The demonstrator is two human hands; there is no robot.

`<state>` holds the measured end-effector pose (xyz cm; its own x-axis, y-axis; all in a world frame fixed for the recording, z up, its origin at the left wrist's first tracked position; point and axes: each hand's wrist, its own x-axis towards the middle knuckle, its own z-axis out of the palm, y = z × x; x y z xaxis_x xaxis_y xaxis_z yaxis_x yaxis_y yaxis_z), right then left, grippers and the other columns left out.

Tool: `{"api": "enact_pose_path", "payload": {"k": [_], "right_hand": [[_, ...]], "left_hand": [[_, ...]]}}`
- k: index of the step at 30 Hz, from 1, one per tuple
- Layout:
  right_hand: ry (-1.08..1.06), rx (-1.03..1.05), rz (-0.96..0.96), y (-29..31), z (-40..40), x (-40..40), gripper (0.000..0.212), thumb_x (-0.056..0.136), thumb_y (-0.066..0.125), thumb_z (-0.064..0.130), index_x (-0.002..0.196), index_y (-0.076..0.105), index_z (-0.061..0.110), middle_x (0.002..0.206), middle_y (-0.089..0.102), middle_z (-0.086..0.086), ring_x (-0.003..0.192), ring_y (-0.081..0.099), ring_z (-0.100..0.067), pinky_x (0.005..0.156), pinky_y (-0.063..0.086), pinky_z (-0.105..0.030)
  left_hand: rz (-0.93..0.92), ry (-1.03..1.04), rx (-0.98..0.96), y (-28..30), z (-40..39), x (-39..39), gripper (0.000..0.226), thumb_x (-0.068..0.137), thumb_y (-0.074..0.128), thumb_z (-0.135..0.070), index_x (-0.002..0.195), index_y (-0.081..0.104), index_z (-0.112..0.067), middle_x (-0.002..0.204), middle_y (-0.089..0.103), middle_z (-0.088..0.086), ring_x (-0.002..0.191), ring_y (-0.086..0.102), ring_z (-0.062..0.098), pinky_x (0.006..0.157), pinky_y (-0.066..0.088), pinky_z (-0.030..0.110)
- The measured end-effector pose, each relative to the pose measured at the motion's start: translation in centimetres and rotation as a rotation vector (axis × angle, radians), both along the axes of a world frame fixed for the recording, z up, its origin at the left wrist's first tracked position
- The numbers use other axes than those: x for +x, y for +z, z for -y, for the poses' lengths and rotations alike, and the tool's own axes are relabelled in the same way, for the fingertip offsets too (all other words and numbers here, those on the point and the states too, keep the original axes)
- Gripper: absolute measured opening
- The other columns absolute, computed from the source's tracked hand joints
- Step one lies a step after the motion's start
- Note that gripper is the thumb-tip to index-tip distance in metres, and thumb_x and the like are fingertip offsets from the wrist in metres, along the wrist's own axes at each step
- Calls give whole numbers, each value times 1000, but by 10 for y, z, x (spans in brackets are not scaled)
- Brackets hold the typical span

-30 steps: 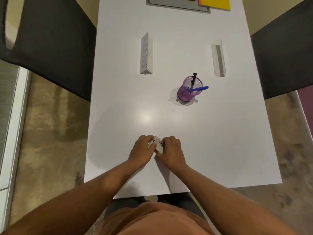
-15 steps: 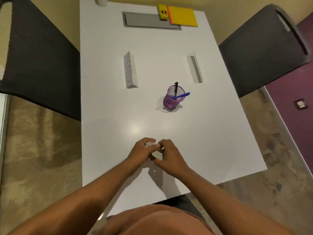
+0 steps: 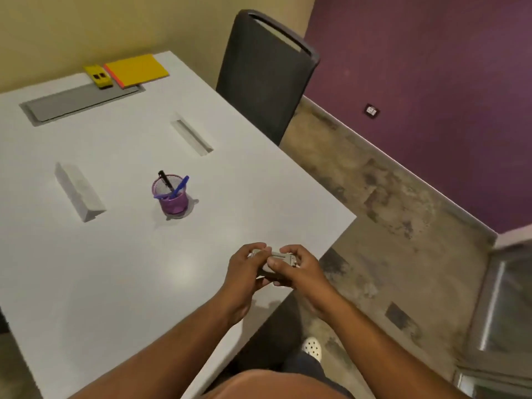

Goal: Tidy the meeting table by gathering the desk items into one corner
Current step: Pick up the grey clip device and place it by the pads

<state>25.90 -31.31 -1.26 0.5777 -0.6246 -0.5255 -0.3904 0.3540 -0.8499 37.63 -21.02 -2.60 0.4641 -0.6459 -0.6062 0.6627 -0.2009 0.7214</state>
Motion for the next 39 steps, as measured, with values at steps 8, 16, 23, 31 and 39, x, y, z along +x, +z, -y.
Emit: {"api": "enact_pose_path", "payload": {"k": [8,16,23,31,39], "right_hand": [[-324,-26,40,-1,81,-138,35,87,86,22,114,66,14,109,73,-13,89,78,-19,69,64,-35],[-583,-53,123,32,184,-303,31,87,84,9,110,63,10,97,71,-9,76,73,-17,63,64,-32],[-727,-104,183,44,241,-382,57,81,88,5,127,58,20,123,67,-16,112,70,-37,93,62,-54],[-824,-96,189,39,339,-417,57,82,89,9,126,58,29,113,78,-5,103,77,-22,85,65,-36],[-774,-66,186,31,507,-399,56,84,87,14,129,57,25,108,81,-8,101,79,-23,88,64,-44]], "left_hand": [[108,-250,18,21,116,-120,18,102,66,-22,117,71,-15,103,80,11,87,81,21,70,64,32],[14,-499,-56,43,256,-268,10,103,65,-17,113,66,-16,104,76,14,92,76,27,89,65,49],[-35,-611,-64,47,333,-330,17,99,71,-12,116,67,-13,114,79,19,92,79,25,83,66,41],[-27,-728,-41,37,440,-353,30,93,77,-10,122,69,-8,109,81,15,93,80,25,76,66,35],[-42,-961,-132,19,589,-329,42,76,92,-14,116,81,-17,120,79,16,106,78,26,86,65,37]]}}
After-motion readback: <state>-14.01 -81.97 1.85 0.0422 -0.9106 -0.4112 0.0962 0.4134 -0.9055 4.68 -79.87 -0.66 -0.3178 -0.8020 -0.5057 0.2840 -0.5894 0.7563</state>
